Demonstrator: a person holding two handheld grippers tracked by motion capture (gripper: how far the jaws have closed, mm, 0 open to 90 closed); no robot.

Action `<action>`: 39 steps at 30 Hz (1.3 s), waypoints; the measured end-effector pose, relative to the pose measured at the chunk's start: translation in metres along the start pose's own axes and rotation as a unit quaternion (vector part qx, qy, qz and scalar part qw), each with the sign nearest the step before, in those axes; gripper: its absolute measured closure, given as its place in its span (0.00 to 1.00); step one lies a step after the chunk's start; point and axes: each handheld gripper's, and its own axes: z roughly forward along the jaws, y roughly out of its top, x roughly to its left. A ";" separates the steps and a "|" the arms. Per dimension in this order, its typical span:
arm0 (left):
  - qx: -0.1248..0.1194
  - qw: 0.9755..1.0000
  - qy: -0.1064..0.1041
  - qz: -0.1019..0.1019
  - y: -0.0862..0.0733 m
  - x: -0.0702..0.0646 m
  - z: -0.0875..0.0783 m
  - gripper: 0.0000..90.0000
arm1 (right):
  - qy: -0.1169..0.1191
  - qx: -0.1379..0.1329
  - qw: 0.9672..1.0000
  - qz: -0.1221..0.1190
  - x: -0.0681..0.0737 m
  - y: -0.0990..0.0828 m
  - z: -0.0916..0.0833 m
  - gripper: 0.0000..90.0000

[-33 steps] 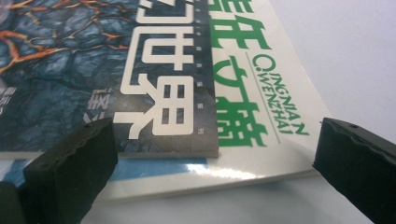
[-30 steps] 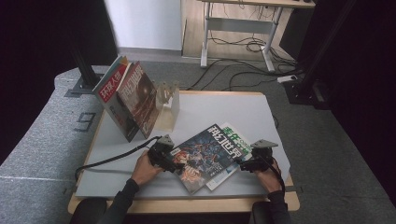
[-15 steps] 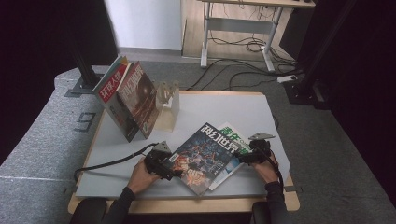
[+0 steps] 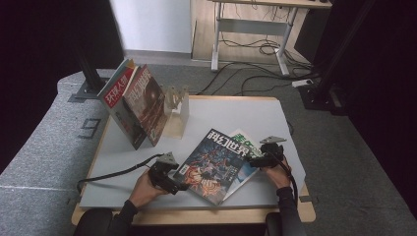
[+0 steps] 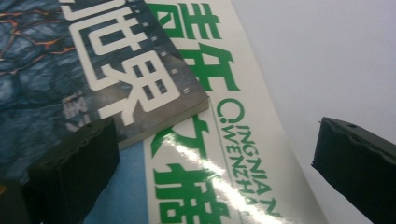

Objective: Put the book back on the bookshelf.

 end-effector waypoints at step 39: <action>-0.010 1.000 0.014 -0.004 -0.007 0.007 0.000 0.73 | 0.018 -0.012 1.000 0.012 -0.015 -0.012 -0.021 0.00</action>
